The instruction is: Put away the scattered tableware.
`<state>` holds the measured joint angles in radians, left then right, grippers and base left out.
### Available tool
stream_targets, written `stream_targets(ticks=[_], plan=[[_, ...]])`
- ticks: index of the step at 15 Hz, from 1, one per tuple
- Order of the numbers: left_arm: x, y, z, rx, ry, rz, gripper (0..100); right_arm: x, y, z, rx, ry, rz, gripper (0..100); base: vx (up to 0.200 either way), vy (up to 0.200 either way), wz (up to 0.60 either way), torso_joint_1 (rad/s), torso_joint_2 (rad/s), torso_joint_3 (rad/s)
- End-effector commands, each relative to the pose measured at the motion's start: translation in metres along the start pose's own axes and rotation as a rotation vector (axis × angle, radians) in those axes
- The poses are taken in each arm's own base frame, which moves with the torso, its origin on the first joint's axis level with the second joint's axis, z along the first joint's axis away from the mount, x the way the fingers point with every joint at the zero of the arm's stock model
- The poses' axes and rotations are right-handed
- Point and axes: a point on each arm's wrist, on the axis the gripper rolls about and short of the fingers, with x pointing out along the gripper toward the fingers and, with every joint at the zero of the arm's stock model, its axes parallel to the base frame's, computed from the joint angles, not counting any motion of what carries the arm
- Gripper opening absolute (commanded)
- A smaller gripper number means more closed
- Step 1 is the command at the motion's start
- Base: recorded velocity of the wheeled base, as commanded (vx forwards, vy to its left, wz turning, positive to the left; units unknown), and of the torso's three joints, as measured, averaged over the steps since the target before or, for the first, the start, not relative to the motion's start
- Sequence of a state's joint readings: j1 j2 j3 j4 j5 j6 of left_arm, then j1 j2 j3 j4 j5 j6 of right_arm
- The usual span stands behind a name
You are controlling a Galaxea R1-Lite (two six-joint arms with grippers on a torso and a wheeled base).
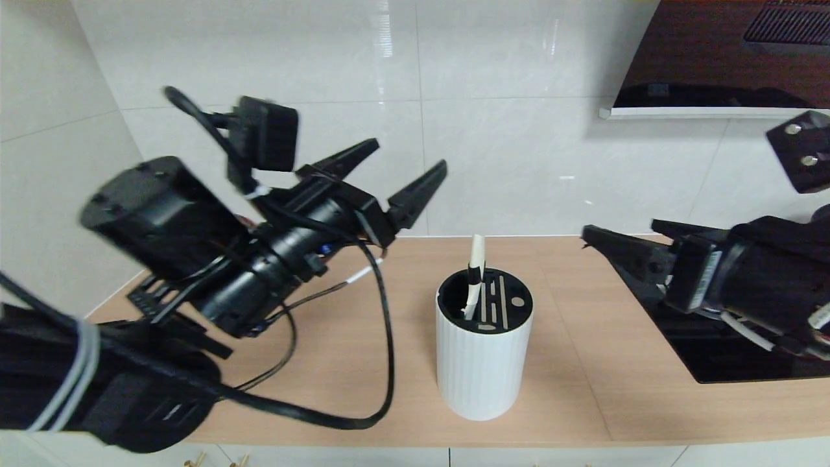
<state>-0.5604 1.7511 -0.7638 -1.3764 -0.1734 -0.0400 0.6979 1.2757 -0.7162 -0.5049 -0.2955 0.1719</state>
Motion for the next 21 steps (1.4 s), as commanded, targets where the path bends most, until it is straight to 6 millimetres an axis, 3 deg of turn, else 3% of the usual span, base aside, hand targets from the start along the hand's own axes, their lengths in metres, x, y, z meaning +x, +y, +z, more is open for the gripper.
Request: stream_targets(ticks=[1, 3, 4, 5, 6, 8, 9, 11, 12, 15, 17, 18, 19, 21], plan=[[-0.09, 0.012, 0.058, 0.032, -0.04, 0.14, 100, -0.059, -0.048, -0.005, -0.011, -0.097, -0.195, 100, 0.0, 0.0, 0.0, 0.0, 0.0, 0.0], [-0.134, 0.002, 0.068, 0.026, -0.003, 0.188, 100, -0.101, -0.063, -0.017, -0.059, -0.171, -0.284, 100, 0.0, 0.0, 0.0, 0.0, 0.0, 0.0], [-0.14, 0.0, 0.069, 0.025, 0.002, 0.196, 100, -0.109, -0.064, -0.017, -0.064, -0.191, -0.294, 100, 0.0, 0.0, 0.0, 0.0, 0.0, 0.0], [-0.183, -0.015, 0.081, 0.016, 0.011, 0.257, 100, -0.149, -0.068, -0.028, -0.071, -0.276, -0.351, 100, 0.0, 0.0, 0.0, 0.0, 0.0, 0.0], [-0.206, -0.022, 0.089, 0.008, 0.004, 0.288, 100, -0.172, -0.068, -0.033, -0.079, -0.322, -0.379, 100, 0.0, 0.0, 0.0, 0.0, 0.0, 0.0], [-0.254, -0.036, 0.097, 0.032, 0.028, 0.39, 100, -0.206, -0.064, -0.043, -0.114, -0.37, -0.43, 100, 0.0, 0.0, 0.0, 0.0, 0.0, 0.0], [-0.264, -0.04, 0.098, 0.039, 0.034, 0.411, 100, -0.212, -0.063, -0.045, -0.125, -0.378, -0.432, 100, 0.0, 0.0, 0.0, 0.0, 0.0, 0.0], [-0.309, -0.065, 0.095, 0.066, 0.055, 0.487, 100, -0.242, -0.06, -0.062, -0.168, -0.415, -0.438, 100, 0.0, 0.0, 0.0, 0.0, 0.0, 0.0], [-0.318, -0.072, 0.092, 0.08, 0.04, 0.507, 100, -0.25, -0.06, -0.069, -0.167, -0.429, -0.443, 100, 0.0, 0.0, 0.0, 0.0, 0.0, 0.0], [-0.334, -0.084, 0.08, 0.1, 0.036, 0.543, 100, -0.251, -0.057, -0.069, -0.139, -0.439, -0.517, 100, 0.0, 0.0, 0.0, 0.0, 0.0, 0.0], [-0.34, -0.087, 0.066, 0.102, 0.057, 0.574, 100, -0.249, -0.056, -0.071, -0.142, -0.431, -0.549, 100, 0.0, 0.0, 0.0, 0.0, 0.0, 0.0], [-0.343, -0.086, 0.048, 0.098, 0.084, 0.61, 100, -0.246, -0.056, -0.075, -0.137, -0.42, -0.577, 100, 0.0, 0.0, 0.0, 0.0, 0.0, 0.0], [-0.343, -0.082, 0.038, 0.086, 0.113, 0.627, 100, -0.244, -0.054, -0.081, -0.138, -0.414, -0.615, 100, 0.0, 0.0, 0.0, 0.0, 0.0, 0.0], [-0.344, -0.074, 0.015, 0.101, 0.147, 0.69, 100, -0.236, -0.058, -0.115, -0.153, -0.319, -0.666, 100, 0.0, 0.0, 0.0, 0.0, 0.0, 0.0]])
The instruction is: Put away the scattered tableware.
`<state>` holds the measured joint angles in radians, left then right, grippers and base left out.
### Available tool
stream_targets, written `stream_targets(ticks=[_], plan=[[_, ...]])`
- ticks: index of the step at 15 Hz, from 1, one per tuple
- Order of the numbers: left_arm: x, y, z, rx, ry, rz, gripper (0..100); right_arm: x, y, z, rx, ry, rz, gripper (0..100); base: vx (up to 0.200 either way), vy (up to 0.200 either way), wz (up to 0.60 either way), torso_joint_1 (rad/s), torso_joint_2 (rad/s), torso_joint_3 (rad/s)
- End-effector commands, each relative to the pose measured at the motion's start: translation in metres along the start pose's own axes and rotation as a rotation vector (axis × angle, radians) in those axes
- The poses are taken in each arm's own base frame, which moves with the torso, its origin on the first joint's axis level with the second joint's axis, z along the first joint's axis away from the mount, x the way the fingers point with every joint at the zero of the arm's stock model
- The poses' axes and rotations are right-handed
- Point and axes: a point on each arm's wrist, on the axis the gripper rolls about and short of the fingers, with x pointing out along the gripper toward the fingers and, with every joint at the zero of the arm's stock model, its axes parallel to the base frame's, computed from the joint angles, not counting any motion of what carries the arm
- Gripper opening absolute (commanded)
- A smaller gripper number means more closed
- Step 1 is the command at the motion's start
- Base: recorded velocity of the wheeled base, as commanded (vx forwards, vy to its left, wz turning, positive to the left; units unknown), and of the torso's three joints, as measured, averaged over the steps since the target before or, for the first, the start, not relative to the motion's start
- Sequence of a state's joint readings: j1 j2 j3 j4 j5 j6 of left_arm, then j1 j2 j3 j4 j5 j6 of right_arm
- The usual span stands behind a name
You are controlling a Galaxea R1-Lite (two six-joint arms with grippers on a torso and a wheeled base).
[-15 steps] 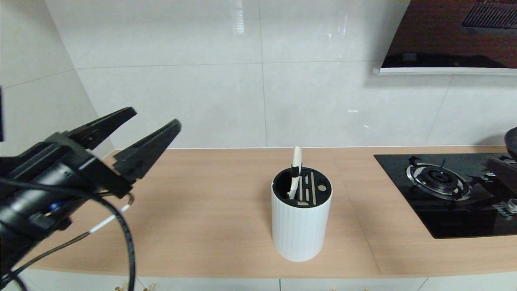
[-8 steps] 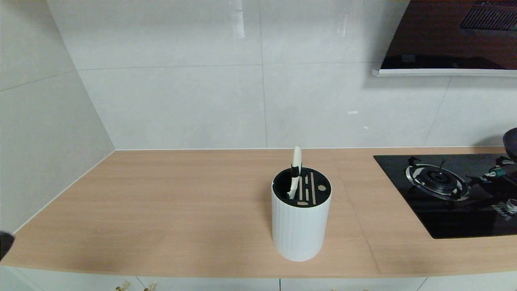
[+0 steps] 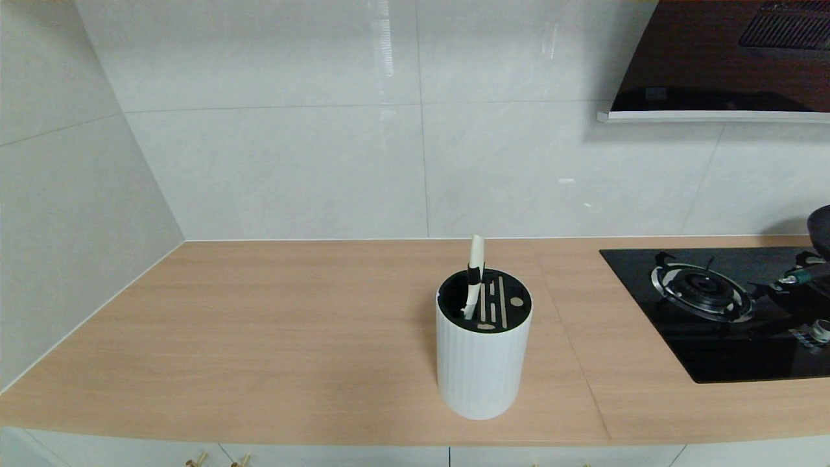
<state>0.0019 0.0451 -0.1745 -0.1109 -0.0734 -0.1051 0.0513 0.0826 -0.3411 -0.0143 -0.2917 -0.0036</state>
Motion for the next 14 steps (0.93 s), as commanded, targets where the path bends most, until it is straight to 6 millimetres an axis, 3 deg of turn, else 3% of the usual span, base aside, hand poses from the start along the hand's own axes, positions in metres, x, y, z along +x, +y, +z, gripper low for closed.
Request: stream_targets(ticks=[1, 6, 9, 14], plan=[[0.003, 0.005, -0.037, 0.038, 0.037, 0.046, 100, -0.002, 0.002, -0.037, -0.038, 0.078, -0.072, 100, 0.0, 0.0, 0.0, 0.0, 0.0, 0.0], [-0.001, 0.007, -0.059, 0.107, 0.225, 0.06, 100, 0.004, 0.003, -0.084, -0.137, 0.128, -0.052, 100, 0.0, 0.0, 0.0, 0.0, 0.0, 0.0], [-0.001, 0.007, -0.06, 0.137, 0.23, 0.049, 100, 0.002, 0.003, -0.093, -0.148, 0.212, -0.028, 100, 0.0, 0.0, 0.0, 0.0, 0.0, 0.0], [-0.001, 0.007, -0.059, 0.116, 0.224, 0.054, 100, 0.002, 0.003, -0.093, -0.119, 0.208, 0.009, 100, 0.0, 0.0, 0.0, 0.0, 0.0, 0.0]])
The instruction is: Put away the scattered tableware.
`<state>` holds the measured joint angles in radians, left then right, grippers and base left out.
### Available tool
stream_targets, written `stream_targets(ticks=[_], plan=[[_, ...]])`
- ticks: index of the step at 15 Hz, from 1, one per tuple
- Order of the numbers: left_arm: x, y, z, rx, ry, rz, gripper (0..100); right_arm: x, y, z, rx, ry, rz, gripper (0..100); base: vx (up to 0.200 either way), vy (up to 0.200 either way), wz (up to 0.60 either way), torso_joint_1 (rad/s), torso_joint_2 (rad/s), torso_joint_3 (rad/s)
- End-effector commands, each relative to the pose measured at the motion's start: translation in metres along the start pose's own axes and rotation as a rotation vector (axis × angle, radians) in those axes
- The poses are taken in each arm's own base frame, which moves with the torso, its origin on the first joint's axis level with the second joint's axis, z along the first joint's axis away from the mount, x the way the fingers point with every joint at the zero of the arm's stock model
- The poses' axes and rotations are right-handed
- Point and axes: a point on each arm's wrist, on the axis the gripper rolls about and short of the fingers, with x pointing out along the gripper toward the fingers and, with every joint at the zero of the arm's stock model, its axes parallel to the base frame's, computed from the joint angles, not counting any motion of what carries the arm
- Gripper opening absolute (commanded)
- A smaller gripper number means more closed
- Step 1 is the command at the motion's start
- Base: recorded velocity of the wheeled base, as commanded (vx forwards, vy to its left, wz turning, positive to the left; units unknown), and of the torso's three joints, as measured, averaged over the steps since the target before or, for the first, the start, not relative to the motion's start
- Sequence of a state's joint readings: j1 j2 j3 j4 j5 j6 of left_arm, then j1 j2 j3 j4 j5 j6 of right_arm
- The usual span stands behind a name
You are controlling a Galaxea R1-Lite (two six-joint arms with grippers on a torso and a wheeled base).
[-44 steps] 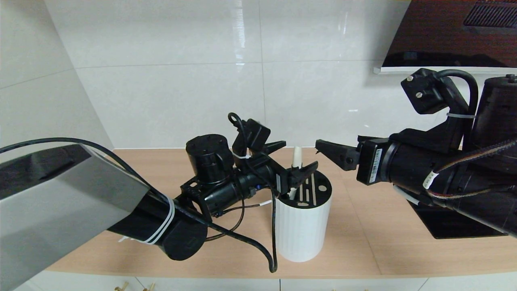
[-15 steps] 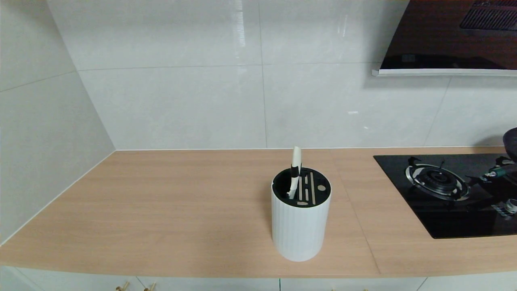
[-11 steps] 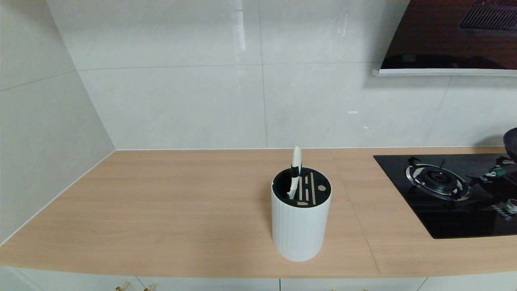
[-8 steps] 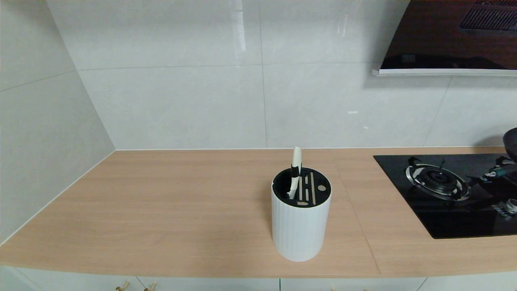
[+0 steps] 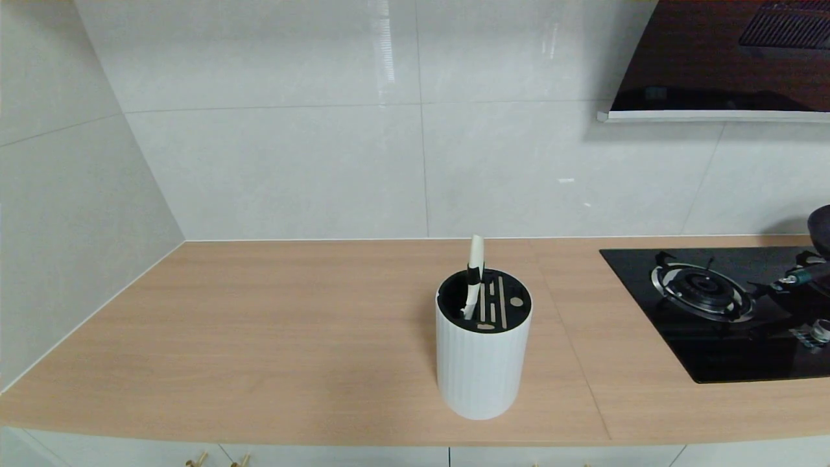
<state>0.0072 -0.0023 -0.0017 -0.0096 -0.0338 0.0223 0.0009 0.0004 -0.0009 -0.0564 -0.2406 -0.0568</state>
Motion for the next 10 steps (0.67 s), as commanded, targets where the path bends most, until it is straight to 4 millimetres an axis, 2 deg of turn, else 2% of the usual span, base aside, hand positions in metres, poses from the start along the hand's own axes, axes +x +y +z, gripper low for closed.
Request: stream_targets(ticks=[1, 6, 8, 10], plan=[[0.0001, 0.0001, 0.0005, -0.015, 0.0, 0.007, 100, 0.0006, 0.0002, -0.0001, -0.003, 0.007, 0.002, 100, 0.0, 0.0, 0.0, 0.0, 0.0, 0.0], [0.0001, 0.0003, 0.0005, -0.018, 0.0, 0.014, 100, 0.0002, 0.0001, -0.0005, 0.071, 0.004, 0.007, 100, 0.0, 0.0, 0.0, 0.0, 0.0, 0.0], [0.0001, 0.0003, 0.0005, -0.019, 0.0, 0.014, 100, -0.0002, 0.003, -0.0002, 0.058, -0.002, 0.139, 100, 0.0, 0.0, 0.0, 0.0, 0.0, 0.0], [0.0001, 0.0003, 0.0005, -0.018, 0.0, 0.014, 100, -0.0011, 0.0056, -0.0066, 0.042, 0.063, 0.246, 100, 0.0, 0.0, 0.0, 0.0, 0.0, 0.0]])
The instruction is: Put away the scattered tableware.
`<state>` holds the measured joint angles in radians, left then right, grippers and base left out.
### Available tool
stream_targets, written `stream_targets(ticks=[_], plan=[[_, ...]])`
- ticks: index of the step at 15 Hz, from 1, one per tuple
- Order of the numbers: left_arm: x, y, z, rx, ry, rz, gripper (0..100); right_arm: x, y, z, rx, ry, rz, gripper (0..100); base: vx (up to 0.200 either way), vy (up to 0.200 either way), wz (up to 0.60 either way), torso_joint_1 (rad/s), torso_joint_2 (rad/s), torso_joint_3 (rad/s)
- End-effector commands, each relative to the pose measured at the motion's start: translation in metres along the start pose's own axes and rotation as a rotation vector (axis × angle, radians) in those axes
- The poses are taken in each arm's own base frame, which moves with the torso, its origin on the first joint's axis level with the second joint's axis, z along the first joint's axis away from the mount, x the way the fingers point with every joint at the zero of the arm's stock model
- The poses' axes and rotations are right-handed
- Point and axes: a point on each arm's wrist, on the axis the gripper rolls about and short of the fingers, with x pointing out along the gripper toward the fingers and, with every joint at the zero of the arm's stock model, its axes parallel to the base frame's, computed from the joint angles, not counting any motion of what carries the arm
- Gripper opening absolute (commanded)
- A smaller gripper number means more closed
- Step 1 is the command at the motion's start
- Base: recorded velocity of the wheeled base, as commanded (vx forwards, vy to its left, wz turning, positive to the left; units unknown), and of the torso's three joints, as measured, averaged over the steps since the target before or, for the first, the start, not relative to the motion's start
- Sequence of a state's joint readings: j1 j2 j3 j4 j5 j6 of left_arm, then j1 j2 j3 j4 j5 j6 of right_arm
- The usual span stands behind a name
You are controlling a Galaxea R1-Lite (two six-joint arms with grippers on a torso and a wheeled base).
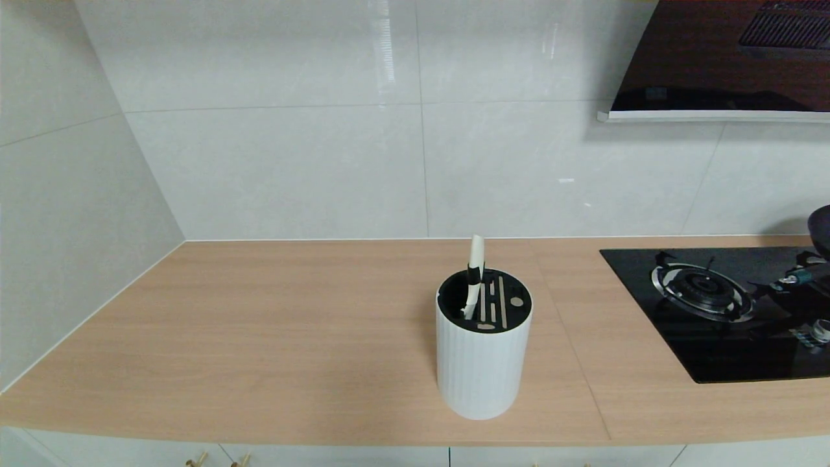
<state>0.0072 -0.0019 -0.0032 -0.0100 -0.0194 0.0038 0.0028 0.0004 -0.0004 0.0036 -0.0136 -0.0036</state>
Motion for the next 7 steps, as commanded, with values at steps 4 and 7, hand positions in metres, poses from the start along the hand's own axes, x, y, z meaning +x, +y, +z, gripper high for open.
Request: stream_targets(ticks=[4, 7], plan=[[0.0002, 0.0, 0.0001, -0.001, 0.001, 0.0, 100, 0.0, 0.0003, 0.0006, 0.004, -0.007, 0.012, 100, 0.0, 0.0, 0.0, 0.0, 0.0, 0.0], [0.0002, 0.0, 0.0001, -0.001, 0.001, 0.0, 100, 0.0001, 0.0003, 0.0006, 0.002, -0.005, 0.012, 100, 0.0, 0.0, 0.0, 0.0, 0.0, 0.0]])
